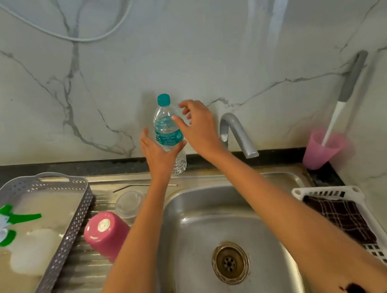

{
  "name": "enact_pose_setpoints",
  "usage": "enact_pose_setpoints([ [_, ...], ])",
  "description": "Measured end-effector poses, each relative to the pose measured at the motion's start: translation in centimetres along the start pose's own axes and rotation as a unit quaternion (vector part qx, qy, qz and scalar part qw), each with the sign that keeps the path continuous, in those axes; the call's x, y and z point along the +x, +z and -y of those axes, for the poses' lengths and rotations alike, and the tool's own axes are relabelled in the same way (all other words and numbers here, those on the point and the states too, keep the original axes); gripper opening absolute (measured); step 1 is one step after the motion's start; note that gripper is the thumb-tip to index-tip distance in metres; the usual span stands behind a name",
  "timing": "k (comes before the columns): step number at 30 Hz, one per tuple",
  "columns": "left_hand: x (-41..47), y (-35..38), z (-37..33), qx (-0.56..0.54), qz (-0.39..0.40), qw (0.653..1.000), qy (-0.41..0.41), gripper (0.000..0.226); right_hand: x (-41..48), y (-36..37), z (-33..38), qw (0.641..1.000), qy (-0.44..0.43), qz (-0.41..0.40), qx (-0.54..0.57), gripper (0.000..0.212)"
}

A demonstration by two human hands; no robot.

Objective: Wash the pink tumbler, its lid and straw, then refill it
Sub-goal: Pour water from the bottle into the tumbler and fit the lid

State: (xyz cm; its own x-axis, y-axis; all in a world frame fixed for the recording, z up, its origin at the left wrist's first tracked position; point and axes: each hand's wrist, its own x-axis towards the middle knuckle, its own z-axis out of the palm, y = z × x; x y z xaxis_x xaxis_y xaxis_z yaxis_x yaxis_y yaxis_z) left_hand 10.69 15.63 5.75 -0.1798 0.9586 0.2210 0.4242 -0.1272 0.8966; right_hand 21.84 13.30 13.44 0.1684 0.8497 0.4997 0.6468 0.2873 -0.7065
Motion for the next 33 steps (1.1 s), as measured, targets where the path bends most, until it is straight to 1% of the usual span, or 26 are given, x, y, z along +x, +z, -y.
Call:
enact_pose_setpoints([
  [2, 1.8, 0.4, 0.1, -0.05, 0.036, 0.998, -0.007, 0.112, 2.3, 0.4, 0.4, 1.0, 0.008, 0.002, 0.013, 0.042],
  [4, 2.7, 0.8, 0.4, -0.085, 0.066, 0.994, -0.011, 0.103, 4.0, 1.0, 0.7, 1.0, 0.014, 0.005, 0.022, 0.045],
  [7, 2.9, 1.4, 1.0, -0.074, 0.069, 0.995, -0.014, 0.089, 5.4, 1.8, 0.9, 1.0, 0.004, -0.007, 0.028, 0.038],
  [10, 3.1, 1.3, 1.3, -0.058, 0.064, 0.996, -0.01, 0.084, 6.1, 2.0, 1.0, 1.0, -0.008, -0.016, 0.025, 0.034],
  [16, 2.9, 1.3, 0.9, -0.032, 0.062, 0.998, -0.003, 0.078, 6.3, 1.7, 0.8, 0.999, -0.005, 0.003, 0.043, 0.029],
  [19, 2.8, 1.1, 1.0, -0.025, 0.063, 0.998, -0.001, 0.077, 6.3, 1.5, 0.7, 0.998, -0.023, 0.025, 0.047, 0.027],
  [22, 2.9, 1.0, 0.9, -0.025, 0.065, 0.998, 0.002, 0.078, 6.5, 1.1, 0.8, 0.996, -0.036, 0.07, 0.048, 0.027],
  [25, 3.0, 1.0, 1.0, -0.031, 0.07, 0.997, -0.003, 0.078, 6.8, 1.0, 1.1, 0.994, -0.049, 0.101, 0.011, 0.031],
  [27, 3.1, 1.1, 1.1, -0.029, 0.075, 0.997, -0.004, 0.078, 6.8, 1.0, 1.2, 0.994, -0.05, 0.095, -0.02, 0.038],
  [29, 3.2, 1.2, 1.1, -0.023, 0.078, 0.997, -0.006, 0.079, 6.9, 0.8, 1.3, 0.997, -0.033, 0.065, -0.022, 0.042],
  [31, 3.2, 1.2, 1.1, -0.022, 0.079, 0.997, -0.008, 0.08, 7.3, 0.6, 1.4, 0.998, -0.028, 0.058, -0.02, 0.035],
  [33, 3.3, 1.2, 1.3, -0.023, 0.079, 0.997, -0.007, 0.081, 7.6, 0.4, 1.9, 0.994, -0.038, 0.096, -0.023, 0.025],
])
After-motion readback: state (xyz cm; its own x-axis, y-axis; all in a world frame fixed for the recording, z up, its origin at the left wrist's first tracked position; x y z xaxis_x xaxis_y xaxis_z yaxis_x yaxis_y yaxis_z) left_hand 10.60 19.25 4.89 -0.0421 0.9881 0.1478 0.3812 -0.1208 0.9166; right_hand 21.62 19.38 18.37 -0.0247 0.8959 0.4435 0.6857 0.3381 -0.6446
